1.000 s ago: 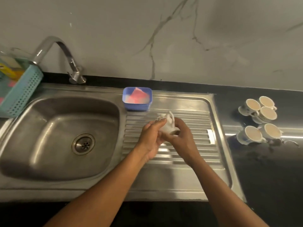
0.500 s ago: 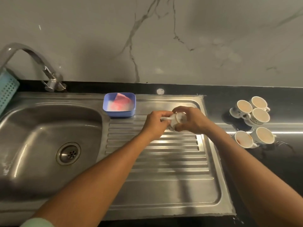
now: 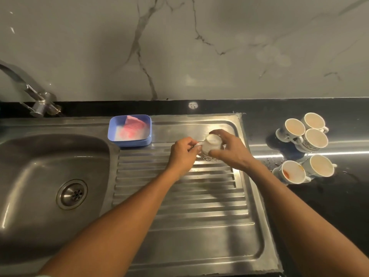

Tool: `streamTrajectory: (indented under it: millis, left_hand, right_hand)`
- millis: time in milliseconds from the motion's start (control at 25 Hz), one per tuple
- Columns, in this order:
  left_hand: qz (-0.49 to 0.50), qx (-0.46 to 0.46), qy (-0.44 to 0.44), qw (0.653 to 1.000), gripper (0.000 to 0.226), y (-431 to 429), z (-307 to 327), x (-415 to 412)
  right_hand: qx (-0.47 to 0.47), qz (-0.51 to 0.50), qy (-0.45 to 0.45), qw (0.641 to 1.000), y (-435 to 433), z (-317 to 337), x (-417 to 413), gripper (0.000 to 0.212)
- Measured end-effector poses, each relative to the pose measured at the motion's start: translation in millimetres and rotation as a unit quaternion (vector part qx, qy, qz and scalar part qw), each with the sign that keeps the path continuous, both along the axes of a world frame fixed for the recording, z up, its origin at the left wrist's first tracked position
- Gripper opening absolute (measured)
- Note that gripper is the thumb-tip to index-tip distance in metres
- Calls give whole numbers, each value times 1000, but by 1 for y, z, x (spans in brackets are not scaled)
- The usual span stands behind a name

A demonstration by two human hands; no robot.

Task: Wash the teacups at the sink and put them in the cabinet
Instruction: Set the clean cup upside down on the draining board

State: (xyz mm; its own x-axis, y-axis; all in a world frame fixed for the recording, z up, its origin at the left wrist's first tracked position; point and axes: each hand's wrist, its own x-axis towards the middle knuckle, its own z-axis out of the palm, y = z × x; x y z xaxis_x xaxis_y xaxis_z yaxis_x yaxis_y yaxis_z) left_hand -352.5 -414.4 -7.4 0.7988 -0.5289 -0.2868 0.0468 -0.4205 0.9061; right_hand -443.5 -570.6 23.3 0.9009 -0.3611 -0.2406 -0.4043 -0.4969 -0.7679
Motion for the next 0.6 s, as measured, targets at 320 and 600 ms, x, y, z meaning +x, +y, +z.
streamTrajectory:
  millis: [320,600]
  left_hand:
    - [69,-21,333,940,17,3,36,12]
    - [-48,61,28,997,12,11,12,20]
  right_hand:
    - [371,-146,218,891,-2,5,17,61]
    - [231,-13,36,972,-15,-2,6,50]
